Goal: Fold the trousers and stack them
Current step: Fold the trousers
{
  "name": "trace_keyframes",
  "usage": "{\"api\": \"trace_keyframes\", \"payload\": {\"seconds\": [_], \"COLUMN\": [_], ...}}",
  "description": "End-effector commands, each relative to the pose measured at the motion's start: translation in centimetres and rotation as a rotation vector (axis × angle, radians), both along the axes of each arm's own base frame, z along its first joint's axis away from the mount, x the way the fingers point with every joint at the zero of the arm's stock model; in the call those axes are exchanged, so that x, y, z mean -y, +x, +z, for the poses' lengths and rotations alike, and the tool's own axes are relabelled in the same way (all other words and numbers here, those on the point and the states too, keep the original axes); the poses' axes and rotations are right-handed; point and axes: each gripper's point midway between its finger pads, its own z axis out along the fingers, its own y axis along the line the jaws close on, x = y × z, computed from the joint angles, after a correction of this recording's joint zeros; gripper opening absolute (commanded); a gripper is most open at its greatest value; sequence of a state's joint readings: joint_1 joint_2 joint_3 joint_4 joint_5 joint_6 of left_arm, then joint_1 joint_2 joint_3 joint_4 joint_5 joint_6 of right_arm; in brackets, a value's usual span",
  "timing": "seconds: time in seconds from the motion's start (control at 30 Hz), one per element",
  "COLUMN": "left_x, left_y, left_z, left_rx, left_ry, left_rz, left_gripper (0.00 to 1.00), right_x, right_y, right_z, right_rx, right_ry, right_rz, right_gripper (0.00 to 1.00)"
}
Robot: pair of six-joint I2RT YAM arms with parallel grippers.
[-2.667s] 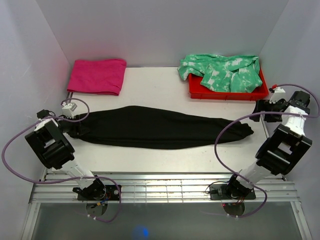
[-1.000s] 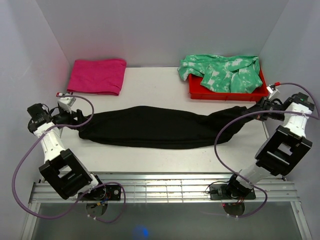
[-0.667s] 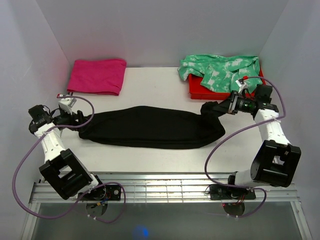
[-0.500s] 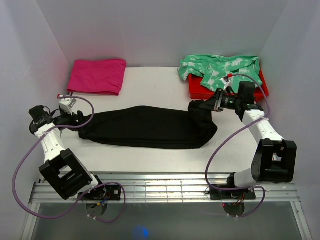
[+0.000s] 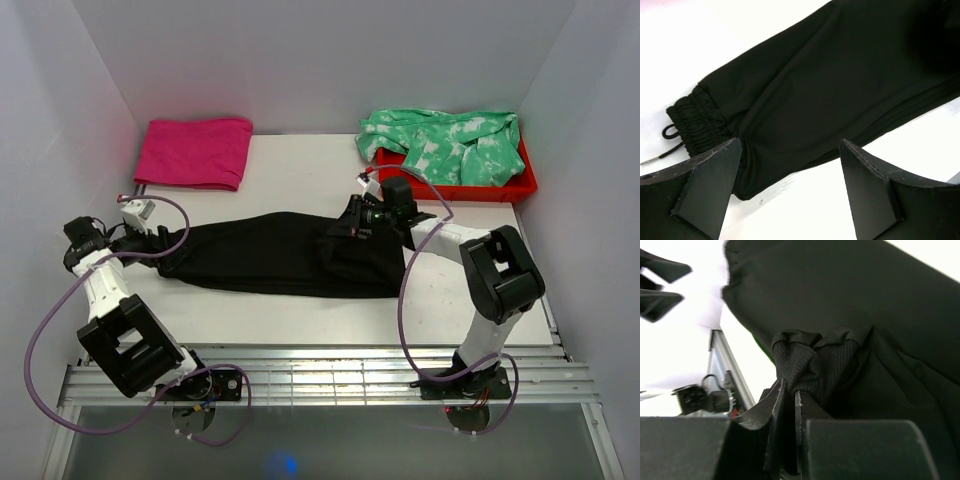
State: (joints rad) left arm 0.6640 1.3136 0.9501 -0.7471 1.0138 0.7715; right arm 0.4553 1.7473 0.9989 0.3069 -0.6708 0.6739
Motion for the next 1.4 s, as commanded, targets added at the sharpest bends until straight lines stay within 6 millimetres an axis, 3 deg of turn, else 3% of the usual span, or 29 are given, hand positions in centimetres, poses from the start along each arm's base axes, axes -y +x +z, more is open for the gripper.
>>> {"api": "trace_keyframes", "payload": {"seconds": [0.0, 0.2, 0.4, 0.57, 0.73, 0.77, 0.8, 0.87, 0.9, 0.93, 0.97, 1.1, 1.13, 1.2, 1.23, 1.27, 1.3, 1.33, 1.37], "left_x": [0.9, 1.0, 1.0, 0.9, 1.0, 0.9, 1.0, 1.1, 1.3, 1.4, 1.7, 3.1, 3.8, 5.4, 6.0, 6.6, 7.9, 8.6, 9.3], "left_y": [-0.1, -0.2, -0.3, -0.4, -0.4, -0.4, -0.5, -0.6, -0.6, -0.6, -0.7, -0.9, -1.2, -1.2, -1.2, -1.1, -1.0, -0.7, -0.4], "left_z": [0.3, 0.3, -0.4, -0.7, -0.6, -0.6, -0.6, -0.2, -0.1, 0.2, 0.8, 2.6, 3.0, 4.5, 5.0, 5.5, 5.8, 6.2, 6.3], "left_rx": [0.022, 0.029, -0.002, -0.005, -0.007, -0.007, -0.007, 0.007, 0.009, 0.019, 0.03, 0.095, 0.098, 0.151, 0.162, 0.176, 0.178, 0.181, 0.18], "left_ry": [-0.043, -0.036, -0.049, -0.041, -0.045, -0.044, -0.043, -0.036, -0.038, -0.036, -0.049, -0.053, -0.063, -0.059, -0.064, -0.063, -0.065, -0.063, -0.055], "left_rz": [-0.023, -0.027, -0.019, -0.02, -0.021, -0.021, -0.024, -0.037, -0.042, -0.047, -0.061, -0.14, -0.163, -0.219, -0.238, -0.258, -0.304, -0.323, -0.343], "left_gripper": [0.9, 0.91, 0.91, 0.9, 0.91, 0.91, 0.91, 0.91, 0.92, 0.92, 0.93, 0.93, 0.93, 0.93, 0.93, 0.93, 0.92, 0.91, 0.9], "right_x": [-3.6, -6.1, -7.0, -8.0, -10.5, -10.9, -11.4, -11.8, -12.0, -12.2, -12.3, -11.9, -11.6, -9.8, -9.2, -7.8, -7.1, -6.2, -4.5], "right_y": [1.9, 1.3, 3.4, 4.6, 2.8, 2.4, 1.8, 1.0, 0.6, 0.0, -0.3, -1.2, -2.1, -1.5, -2.5, -2.0, -2.0, -2.8, -1.9], "right_z": [2.7, 2.2, 2.9, 0.3, -2.0, -2.2, -2.3, -2.2, -2.0, -1.5, -0.5, 4.2, 6.2, 7.9, 10.2, 11.1, 11.9, 12.5, 12.7], "right_rx": [0.16, 0.202, 0.219, 0.213, 0.171, 0.175, 0.175, 0.183, 0.19, 0.197, 0.214, 0.29, 0.308, 0.319, 0.333, 0.338, 0.333, 0.31, 0.281], "right_ry": [0.036, -0.043, -0.071, -0.13, -0.129, -0.132, -0.137, -0.121, -0.117, -0.098, -0.075, 0.04, 0.096, 0.154, 0.227, 0.259, 0.284, 0.306, 0.308], "right_rz": [-0.029, -0.008, -0.063, -0.085, -0.007, 0.008, 0.026, 0.065, 0.08, 0.107, 0.124, 0.198, 0.249, 0.258, 0.315, 0.327, 0.354, 0.41, 0.382], "right_gripper": [0.08, 0.08, 0.08, 0.08, 0.08, 0.16, 0.43, 0.52, 0.7, 0.85, 0.9, 0.92, 0.94, 0.95, 0.93, 0.93, 1.0, 0.93, 0.89]}}
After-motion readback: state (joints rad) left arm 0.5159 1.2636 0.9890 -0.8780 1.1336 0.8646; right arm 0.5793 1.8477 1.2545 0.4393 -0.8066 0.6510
